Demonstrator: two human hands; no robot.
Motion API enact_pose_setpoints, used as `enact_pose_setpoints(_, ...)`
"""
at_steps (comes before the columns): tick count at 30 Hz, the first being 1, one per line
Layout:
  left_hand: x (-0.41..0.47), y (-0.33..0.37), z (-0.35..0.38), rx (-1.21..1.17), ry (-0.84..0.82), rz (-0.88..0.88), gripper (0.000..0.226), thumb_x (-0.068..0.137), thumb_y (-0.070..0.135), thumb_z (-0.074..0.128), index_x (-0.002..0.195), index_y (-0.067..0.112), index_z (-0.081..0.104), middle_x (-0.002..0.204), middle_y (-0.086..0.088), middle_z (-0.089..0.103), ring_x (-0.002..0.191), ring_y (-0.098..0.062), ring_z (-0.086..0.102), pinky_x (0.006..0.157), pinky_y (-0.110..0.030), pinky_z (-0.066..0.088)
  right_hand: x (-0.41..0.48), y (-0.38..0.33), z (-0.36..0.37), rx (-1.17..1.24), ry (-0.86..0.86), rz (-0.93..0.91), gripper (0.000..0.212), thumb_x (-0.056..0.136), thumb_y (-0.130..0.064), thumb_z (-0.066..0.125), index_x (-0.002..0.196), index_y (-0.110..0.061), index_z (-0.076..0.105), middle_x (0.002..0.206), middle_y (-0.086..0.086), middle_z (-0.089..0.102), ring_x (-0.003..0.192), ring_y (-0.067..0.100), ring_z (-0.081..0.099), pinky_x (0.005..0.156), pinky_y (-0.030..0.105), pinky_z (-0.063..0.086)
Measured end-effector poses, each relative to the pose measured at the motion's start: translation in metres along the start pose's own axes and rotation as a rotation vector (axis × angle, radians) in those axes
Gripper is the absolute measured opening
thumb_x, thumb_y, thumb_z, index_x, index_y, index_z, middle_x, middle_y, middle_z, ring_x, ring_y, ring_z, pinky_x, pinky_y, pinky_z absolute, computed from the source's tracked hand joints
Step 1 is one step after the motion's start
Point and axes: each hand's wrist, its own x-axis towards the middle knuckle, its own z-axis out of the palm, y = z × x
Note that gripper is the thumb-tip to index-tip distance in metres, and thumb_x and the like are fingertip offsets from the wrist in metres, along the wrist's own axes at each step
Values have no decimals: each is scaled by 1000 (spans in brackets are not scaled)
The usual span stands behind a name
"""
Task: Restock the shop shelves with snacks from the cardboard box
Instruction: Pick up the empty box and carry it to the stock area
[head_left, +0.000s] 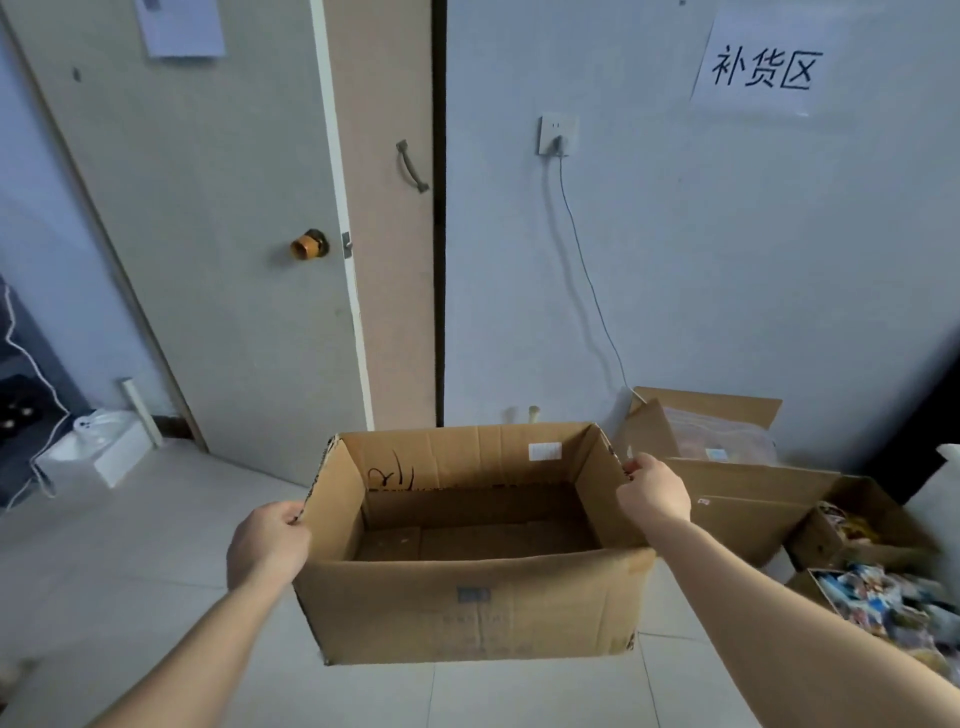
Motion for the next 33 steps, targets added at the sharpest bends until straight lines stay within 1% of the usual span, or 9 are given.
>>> enact_pose_setpoints(4,44,36,24,22,25,-23,34,84,3,54,113,10,70,118,-11,69,108,-34,61,84,-33,46,70,-25,14,-5,-11,-17,42,84,-2,49,122,-13,60,117,10,65,107,31,59,83,33,48)
enact_pose_setpoints(8,91,69,58,31,62,-62,35,86,5,54,117,11,69,121,-10,67,110,-34,60,88,-37,48,149,-46,33,3,-52,-60,41,85,-1,49,122,-14,60,118,10,65,107,30,60,88,37,51)
enact_pose_setpoints(10,109,82,77,50,74,-86,31,88,6,53,113,11,70,118,-11,68,105,-34,61,84,-36,48,188,-56,44,0,-86,-91,40,85,-1,49,121,-14,61,117,11,66,107,30,60,89,38,52)
enact_pose_setpoints(13,135,106,106,83,95,-126,24,93,7,51,106,9,70,109,-13,69,87,-29,58,72,-33,44,250,-69,60,5,-137,-108,41,84,-2,49,122,-15,60,117,11,66,107,31,61,86,34,50)
enact_pose_setpoints(17,163,127,137,58,104,-174,25,94,14,51,109,12,71,108,-10,70,87,-28,60,68,-32,45,312,-83,75,-38,-182,-143,41,85,-4,49,122,-17,60,115,9,66,103,29,61,80,33,50)
enact_pose_setpoints(24,216,150,202,36,80,-315,30,91,7,48,112,10,69,111,-11,69,89,-27,58,77,-35,48,417,-108,130,-83,-281,-171,42,85,-3,47,122,-16,62,116,10,65,103,29,60,76,32,49)
enact_pose_setpoints(27,246,154,229,30,71,-355,30,93,10,49,115,10,69,115,-11,68,99,-30,61,83,-38,50,456,-118,157,-116,-329,-173,42,85,-3,47,121,-15,63,115,10,65,103,30,60,79,35,52)
enact_pose_setpoints(31,287,154,268,34,34,-423,27,92,11,48,109,8,69,109,-12,69,87,-27,58,80,-38,50,506,-130,198,-143,-373,-165,42,84,-2,48,122,-13,62,116,11,65,103,30,60,83,39,55)
enact_pose_setpoints(33,304,153,286,37,1,-469,30,93,15,49,117,9,65,116,-12,66,95,-27,59,84,-37,48,530,-133,220,-158,-403,-157,43,84,-2,48,123,-13,62,118,11,65,106,31,59,87,40,54)
